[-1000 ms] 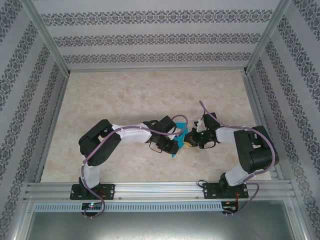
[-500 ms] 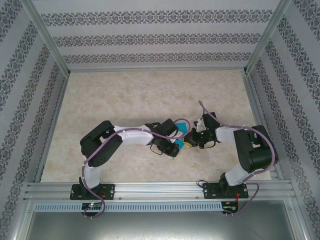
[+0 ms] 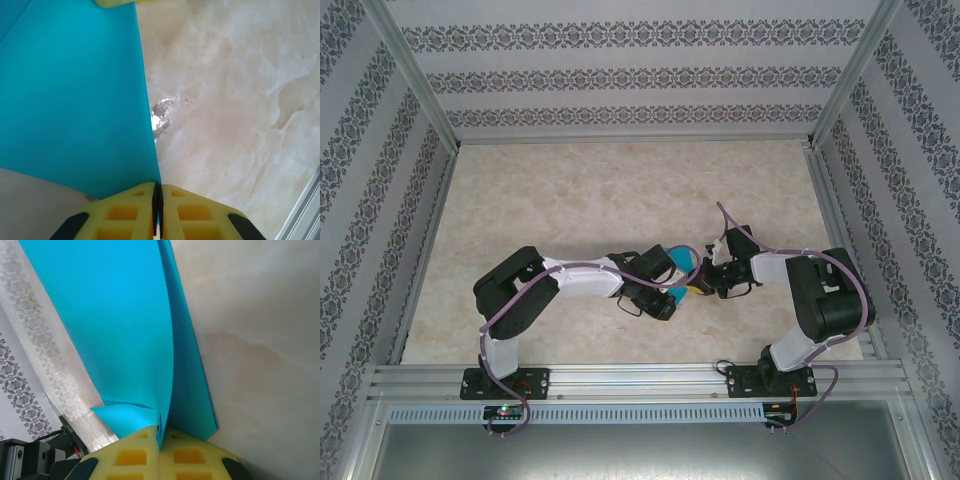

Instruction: Fold a paper plane with a square sheet of paper (pick it up from the middle)

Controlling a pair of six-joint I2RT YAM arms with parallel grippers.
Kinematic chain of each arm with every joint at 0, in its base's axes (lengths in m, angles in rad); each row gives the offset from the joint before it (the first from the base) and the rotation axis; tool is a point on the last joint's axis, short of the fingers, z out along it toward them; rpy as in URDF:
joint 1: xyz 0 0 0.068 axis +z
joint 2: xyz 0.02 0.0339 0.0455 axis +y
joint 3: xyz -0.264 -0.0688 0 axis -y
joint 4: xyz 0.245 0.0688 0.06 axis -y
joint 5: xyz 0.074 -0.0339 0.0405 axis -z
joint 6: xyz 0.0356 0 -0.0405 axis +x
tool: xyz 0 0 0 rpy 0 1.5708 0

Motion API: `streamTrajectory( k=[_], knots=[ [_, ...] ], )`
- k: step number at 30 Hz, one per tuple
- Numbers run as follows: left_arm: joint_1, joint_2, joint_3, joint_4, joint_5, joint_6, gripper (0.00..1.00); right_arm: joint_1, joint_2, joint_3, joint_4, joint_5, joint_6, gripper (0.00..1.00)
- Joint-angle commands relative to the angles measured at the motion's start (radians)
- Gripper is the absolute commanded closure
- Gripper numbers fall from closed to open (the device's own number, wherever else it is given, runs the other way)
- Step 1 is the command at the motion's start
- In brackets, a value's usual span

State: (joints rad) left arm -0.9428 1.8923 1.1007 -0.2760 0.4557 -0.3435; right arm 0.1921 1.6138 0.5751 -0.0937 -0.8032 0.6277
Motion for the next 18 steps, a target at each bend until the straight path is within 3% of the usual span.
streamTrajectory(
  k=[1, 18],
  knots=[
    [-0.031, -0.013, -0.052, -0.153, 0.023, 0.017, 0.86, -0.025, 0.031, -0.004, -0.029, 0.088, -0.022, 0.98],
    [-0.009, -0.077, 0.022, -0.123, 0.092, 0.003, 0.86, -0.026, 0.029, 0.006, -0.038, 0.063, -0.036, 0.98]
  ],
)
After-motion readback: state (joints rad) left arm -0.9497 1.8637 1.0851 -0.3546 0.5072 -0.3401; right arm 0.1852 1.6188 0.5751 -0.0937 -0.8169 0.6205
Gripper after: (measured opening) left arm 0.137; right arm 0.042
